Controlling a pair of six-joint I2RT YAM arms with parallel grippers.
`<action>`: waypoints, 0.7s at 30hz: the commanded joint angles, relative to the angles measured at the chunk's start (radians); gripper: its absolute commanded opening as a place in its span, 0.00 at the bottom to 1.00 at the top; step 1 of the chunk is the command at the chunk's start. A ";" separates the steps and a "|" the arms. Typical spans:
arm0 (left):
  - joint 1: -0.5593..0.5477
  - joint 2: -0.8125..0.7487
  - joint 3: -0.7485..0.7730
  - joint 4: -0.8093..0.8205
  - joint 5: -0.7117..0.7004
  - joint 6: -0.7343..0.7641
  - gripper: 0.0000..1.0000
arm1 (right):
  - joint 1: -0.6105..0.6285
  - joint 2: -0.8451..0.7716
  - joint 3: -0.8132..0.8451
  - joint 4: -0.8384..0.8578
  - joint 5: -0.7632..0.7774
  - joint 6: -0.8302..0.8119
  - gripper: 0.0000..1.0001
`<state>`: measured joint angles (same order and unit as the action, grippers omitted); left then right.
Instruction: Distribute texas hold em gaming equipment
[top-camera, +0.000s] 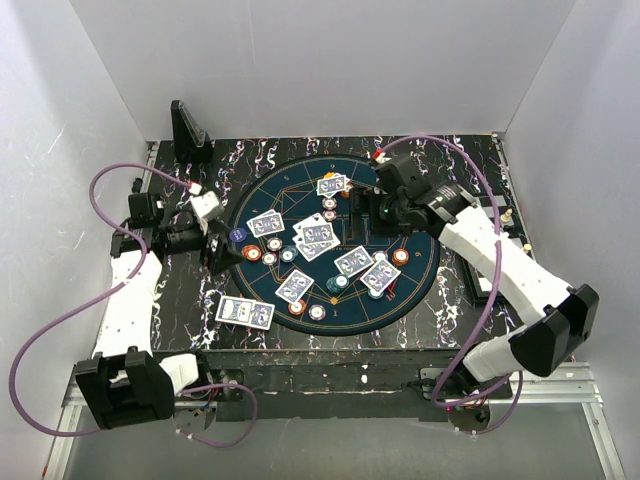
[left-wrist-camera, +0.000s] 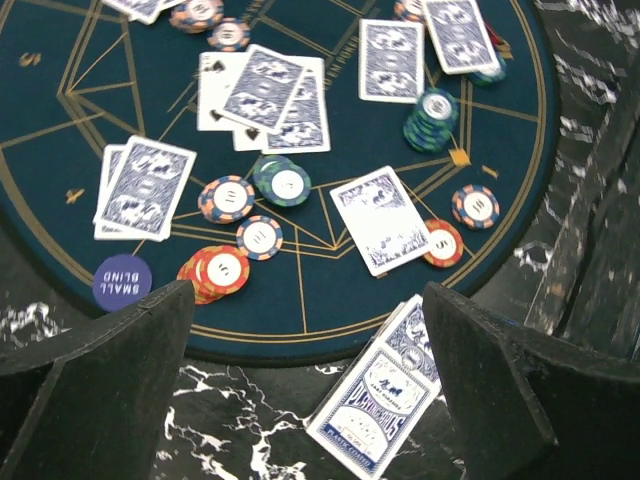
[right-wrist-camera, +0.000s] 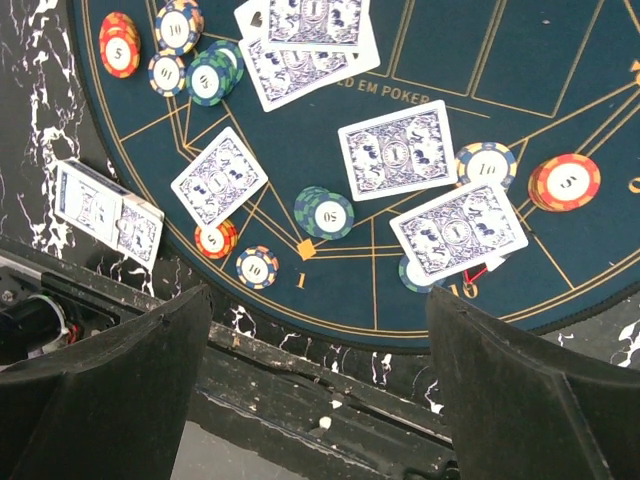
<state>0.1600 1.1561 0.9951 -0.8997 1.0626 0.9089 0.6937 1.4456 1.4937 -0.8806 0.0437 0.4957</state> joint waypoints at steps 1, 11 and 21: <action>0.006 -0.022 0.013 0.217 -0.150 -0.474 0.98 | -0.060 -0.083 -0.079 0.078 -0.004 0.001 0.94; 0.010 -0.084 -0.058 0.419 -0.341 -0.764 0.98 | -0.391 -0.375 -0.468 0.323 0.123 -0.012 0.98; 0.018 0.007 -0.148 0.610 -0.654 -0.956 0.98 | -0.624 -0.367 -0.730 0.542 0.355 0.010 0.98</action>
<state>0.1699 1.1332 0.8864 -0.4149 0.5957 0.0875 0.1509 1.0367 0.7895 -0.4774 0.2737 0.4812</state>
